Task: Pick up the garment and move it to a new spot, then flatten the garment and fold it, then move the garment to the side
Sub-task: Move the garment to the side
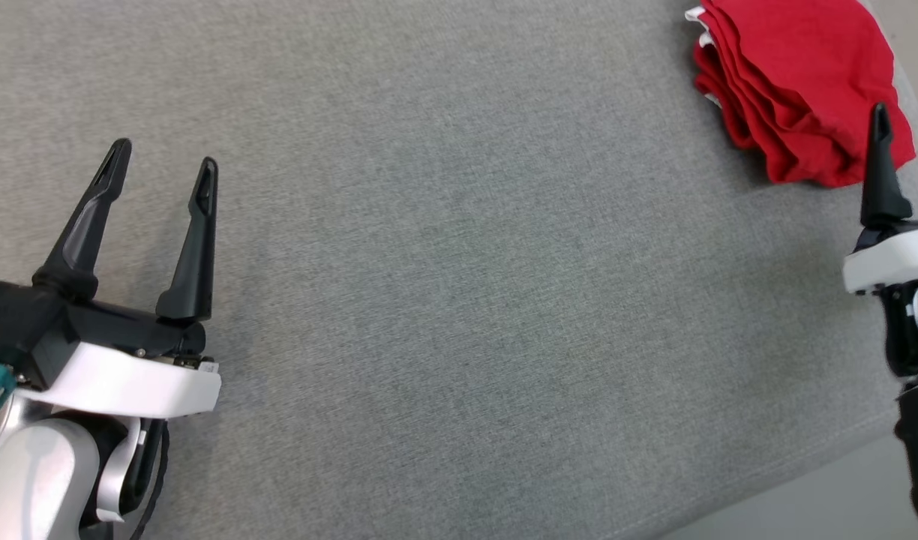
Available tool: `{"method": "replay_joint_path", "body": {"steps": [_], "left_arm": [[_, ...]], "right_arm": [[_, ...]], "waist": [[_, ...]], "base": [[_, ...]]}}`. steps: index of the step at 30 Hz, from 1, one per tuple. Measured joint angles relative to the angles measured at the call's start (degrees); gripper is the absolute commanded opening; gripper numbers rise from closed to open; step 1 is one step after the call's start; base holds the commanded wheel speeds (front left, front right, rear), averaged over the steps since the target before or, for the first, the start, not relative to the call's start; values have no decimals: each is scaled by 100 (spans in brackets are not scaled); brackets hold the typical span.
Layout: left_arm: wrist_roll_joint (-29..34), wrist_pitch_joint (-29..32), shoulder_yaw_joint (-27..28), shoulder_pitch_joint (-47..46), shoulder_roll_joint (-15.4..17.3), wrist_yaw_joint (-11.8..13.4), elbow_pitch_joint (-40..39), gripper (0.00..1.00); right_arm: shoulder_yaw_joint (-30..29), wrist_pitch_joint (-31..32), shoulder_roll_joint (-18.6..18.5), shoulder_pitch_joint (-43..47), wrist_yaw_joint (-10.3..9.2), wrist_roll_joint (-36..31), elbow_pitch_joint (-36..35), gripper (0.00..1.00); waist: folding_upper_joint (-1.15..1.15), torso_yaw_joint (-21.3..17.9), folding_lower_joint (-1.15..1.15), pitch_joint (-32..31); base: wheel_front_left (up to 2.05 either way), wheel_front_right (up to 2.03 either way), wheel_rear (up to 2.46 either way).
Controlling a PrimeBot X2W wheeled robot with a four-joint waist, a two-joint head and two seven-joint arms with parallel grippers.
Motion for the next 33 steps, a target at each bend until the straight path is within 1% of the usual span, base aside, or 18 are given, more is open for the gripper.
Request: {"method": "replay_joint_path", "body": {"steps": [4,8,14,18,20,23,28,33], "left_arm": [[-122,-147,66,183,-111,90,130,100],[-256,-346,159,381,-221,160,268,100],[-514,-704,452,712,-466,344,523,100],[-671,-889,664,879,-579,360,665,100],[-738,-973,782,975,-655,265,755,100],[-751,-1034,938,1068,-683,134,850,100],[-701,-1049,993,1246,-732,-186,1010,100],[-619,-1061,989,1442,-806,-368,1134,100]], "right_arm": [[-149,-22,363,425,0,-38,-657,100],[-145,-22,654,778,0,-115,-1198,100],[135,202,876,1155,0,-221,-1763,100],[274,332,915,1362,-1,-269,-2073,100],[358,437,981,1504,0,-286,-2263,100],[352,519,1000,1630,-1,-291,-2368,100],[307,670,1011,1917,-1,-327,-2493,100],[300,791,1012,2241,-1,-368,-2631,100]], "waist": [[0,179,0,-218],[0,394,0,-427],[0,757,0,-744],[0,1037,0,-943],[0,1251,0,-1081],[0,1443,0,-1215],[0,1678,0,-1478],[0,1834,0,-1743]], "base": [[0,0,0],[0,0,0],[0,0,0],[0,0,0],[0,0,0],[0,0,0],[0,0,0],[0,0,0]]}}
